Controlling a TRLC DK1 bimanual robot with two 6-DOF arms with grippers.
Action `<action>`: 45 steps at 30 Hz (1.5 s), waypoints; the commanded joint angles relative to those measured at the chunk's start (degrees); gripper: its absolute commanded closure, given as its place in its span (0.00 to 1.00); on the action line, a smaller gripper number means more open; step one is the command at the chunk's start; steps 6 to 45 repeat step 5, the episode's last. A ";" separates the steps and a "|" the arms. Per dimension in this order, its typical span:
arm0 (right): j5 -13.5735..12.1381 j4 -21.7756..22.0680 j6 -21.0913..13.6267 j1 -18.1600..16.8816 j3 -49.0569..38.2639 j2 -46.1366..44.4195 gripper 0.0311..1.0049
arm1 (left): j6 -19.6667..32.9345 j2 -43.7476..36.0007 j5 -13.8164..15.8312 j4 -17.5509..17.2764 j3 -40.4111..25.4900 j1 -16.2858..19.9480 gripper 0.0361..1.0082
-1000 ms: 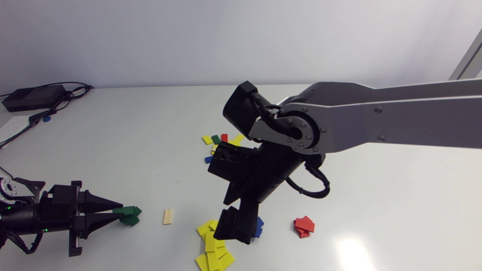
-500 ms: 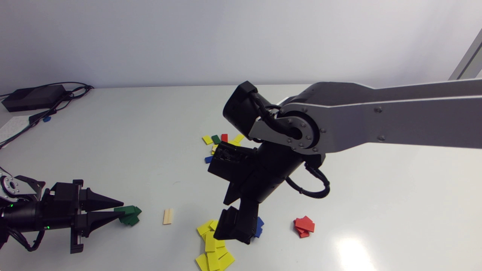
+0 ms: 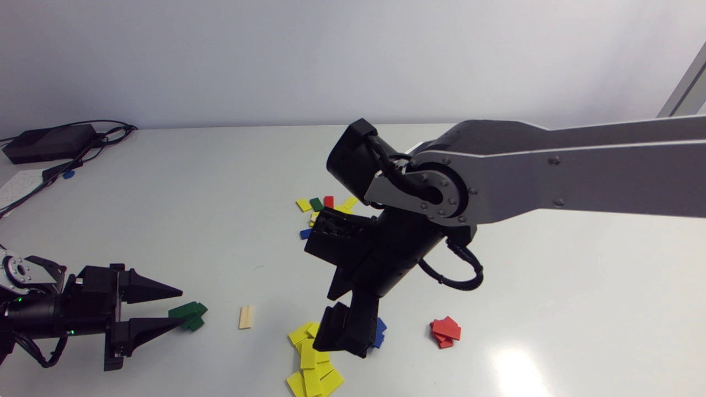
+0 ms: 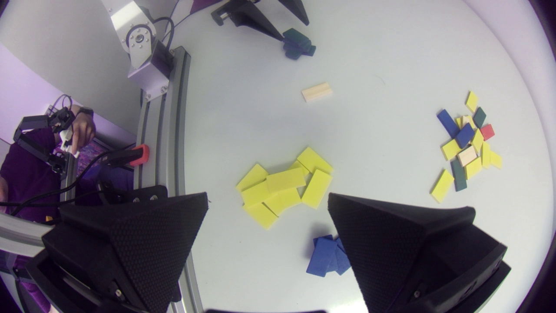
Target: Take domino bricks one by one from the mixed stack on the table and place each onto the existing stack of the same color.
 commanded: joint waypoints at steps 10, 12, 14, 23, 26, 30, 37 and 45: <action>-0.51 -0.34 -0.21 -0.07 -1.14 -0.96 0.04 | -6.63 -7.77 -5.02 -5.31 3.79 -4.01 0.08; -0.51 -0.34 -0.21 -0.07 -1.14 -0.96 0.04 | -6.63 -7.77 -5.02 -5.31 3.79 -4.01 0.08; -0.51 -0.34 -0.21 -0.07 -1.14 -0.96 0.04 | -6.63 -7.77 -5.02 -5.31 3.79 -4.01 0.08; -0.51 -0.34 -0.21 -0.07 -1.14 -0.96 0.04 | -6.63 -7.77 -5.02 -5.31 3.79 -4.01 0.08; -0.51 -0.34 -0.21 -0.07 -1.14 -0.96 0.04 | -6.63 -7.77 -5.02 -5.31 3.79 -4.01 0.08; -0.51 -0.34 -0.21 -0.07 -1.14 -0.96 0.04 | -6.63 -7.77 -5.02 -5.31 3.79 -4.01 0.08; -0.51 -0.34 -0.21 -0.07 -1.14 -0.96 0.04 | -6.63 -7.77 -5.02 -5.31 3.79 -4.01 0.08; -0.51 -0.34 -0.21 -0.07 -1.14 -0.96 0.04 | -6.63 -7.77 -5.02 -5.31 3.79 -4.01 0.08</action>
